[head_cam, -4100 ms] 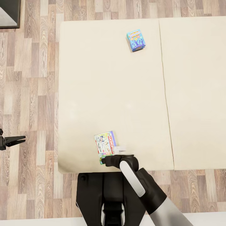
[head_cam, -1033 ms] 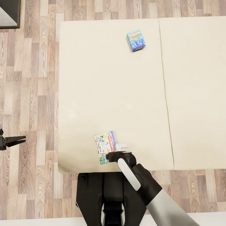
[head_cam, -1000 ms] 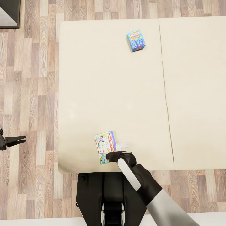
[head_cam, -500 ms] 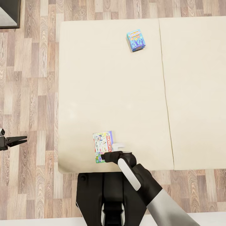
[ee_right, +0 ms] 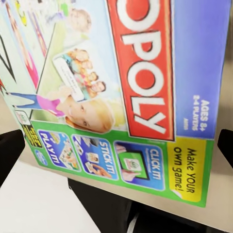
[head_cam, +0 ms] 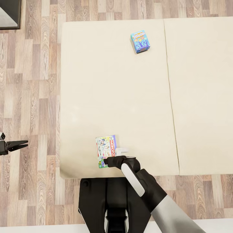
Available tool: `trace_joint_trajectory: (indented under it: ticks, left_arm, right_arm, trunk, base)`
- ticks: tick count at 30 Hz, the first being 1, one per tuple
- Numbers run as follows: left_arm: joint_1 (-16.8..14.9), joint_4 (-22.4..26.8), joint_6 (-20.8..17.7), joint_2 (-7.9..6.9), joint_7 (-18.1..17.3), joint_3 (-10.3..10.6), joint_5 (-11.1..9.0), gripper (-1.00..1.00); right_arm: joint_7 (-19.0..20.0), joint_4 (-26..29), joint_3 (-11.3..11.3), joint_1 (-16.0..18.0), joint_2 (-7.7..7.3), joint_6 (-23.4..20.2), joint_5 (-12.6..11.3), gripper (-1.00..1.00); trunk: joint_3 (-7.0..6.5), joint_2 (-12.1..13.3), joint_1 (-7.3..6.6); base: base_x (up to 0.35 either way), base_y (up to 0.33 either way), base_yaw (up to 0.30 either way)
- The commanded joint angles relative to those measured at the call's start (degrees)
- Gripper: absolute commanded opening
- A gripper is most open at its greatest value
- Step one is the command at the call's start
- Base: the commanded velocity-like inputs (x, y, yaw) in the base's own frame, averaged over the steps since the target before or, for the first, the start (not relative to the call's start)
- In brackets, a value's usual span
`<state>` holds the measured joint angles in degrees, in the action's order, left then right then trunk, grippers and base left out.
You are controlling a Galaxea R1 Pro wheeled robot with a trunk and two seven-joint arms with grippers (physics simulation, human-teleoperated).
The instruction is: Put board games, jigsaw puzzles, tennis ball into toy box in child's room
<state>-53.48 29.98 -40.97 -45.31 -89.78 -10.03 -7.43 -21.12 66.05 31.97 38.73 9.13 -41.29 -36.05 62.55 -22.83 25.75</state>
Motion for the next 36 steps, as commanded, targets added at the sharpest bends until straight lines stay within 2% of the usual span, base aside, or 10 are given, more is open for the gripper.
trace_joint_trajectory:
  ticks: [1,7,12,30,36]
  left_arm:
    - [-0.01,-0.01,-0.61,0.00,-0.23,0.02,0.00,1.00]
    - [0.15,-0.01,-0.61,0.24,-0.23,0.01,-0.04,1.00]
    - [0.20,-0.01,-0.61,0.30,-0.23,0.01,-0.12,1.00]
    - [0.21,-0.01,-0.61,0.59,-0.23,0.01,-0.16,1.00]
    - [0.21,-0.01,-0.61,0.69,-0.23,0.02,-0.21,1.00]
  right_arm:
    - [-0.59,0.06,0.07,0.03,0.01,0.02,-0.60,1.00]
    - [-0.59,0.05,0.30,0.03,0.38,0.35,-0.60,1.00]
    - [-0.59,0.04,2.20,0.03,0.87,0.41,-0.53,1.00]
    - [-0.59,0.65,4.04,-0.05,0.85,1.96,-0.52,1.00]
    - [-0.59,1.03,4.18,-0.06,0.30,3.10,-0.47,1.00]
  trunk:
    - [0.06,-0.09,0.04]
    - [0.06,-0.09,0.04]
    - [0.06,-0.09,0.04]
    - [0.06,-0.09,0.04]
    - [0.06,-0.09,0.04]
  base:
    - [0.000,0.000,0.000]
    - [0.000,0.000,0.000]
    - [0.000,0.000,0.000]
    - [0.000,0.000,0.000]
    - [0.000,0.000,0.000]
